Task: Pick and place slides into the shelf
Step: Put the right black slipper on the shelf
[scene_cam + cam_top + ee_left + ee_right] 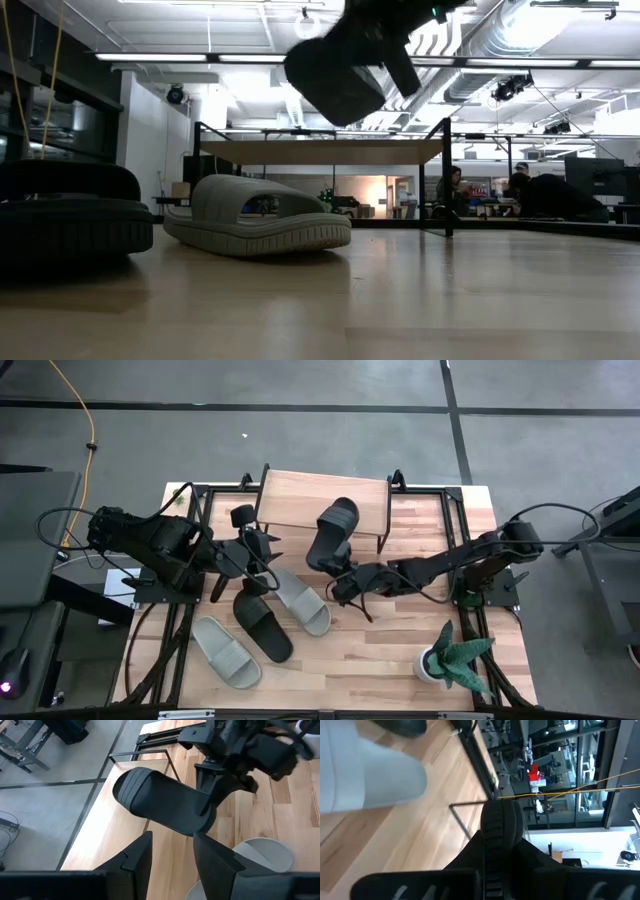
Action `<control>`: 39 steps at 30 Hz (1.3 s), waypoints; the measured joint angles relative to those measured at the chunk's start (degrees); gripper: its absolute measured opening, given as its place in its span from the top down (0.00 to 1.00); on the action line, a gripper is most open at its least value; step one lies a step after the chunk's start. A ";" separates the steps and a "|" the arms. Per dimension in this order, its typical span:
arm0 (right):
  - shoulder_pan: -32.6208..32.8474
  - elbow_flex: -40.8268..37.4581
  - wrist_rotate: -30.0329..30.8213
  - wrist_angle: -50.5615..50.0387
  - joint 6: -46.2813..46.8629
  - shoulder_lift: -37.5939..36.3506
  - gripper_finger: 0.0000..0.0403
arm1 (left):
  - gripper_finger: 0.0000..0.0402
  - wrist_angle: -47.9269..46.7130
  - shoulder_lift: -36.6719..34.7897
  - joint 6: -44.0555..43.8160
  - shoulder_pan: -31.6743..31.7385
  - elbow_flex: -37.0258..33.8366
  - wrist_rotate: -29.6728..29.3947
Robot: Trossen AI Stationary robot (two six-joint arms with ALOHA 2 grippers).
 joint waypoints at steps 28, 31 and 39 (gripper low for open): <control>-12.20 -17.69 -10.61 11.03 2.12 -13.28 0.94 | 0.68 -0.78 0.00 -1.64 0.00 0.00 -0.03; -13.96 -17.69 -12.24 9.88 4.02 -13.28 0.94 | 0.68 -0.80 0.00 -1.64 0.00 0.00 0.04; -16.46 -17.60 -13.42 7.58 7.82 -13.26 0.94 | 0.68 -1.42 0.00 -2.19 0.00 0.00 0.04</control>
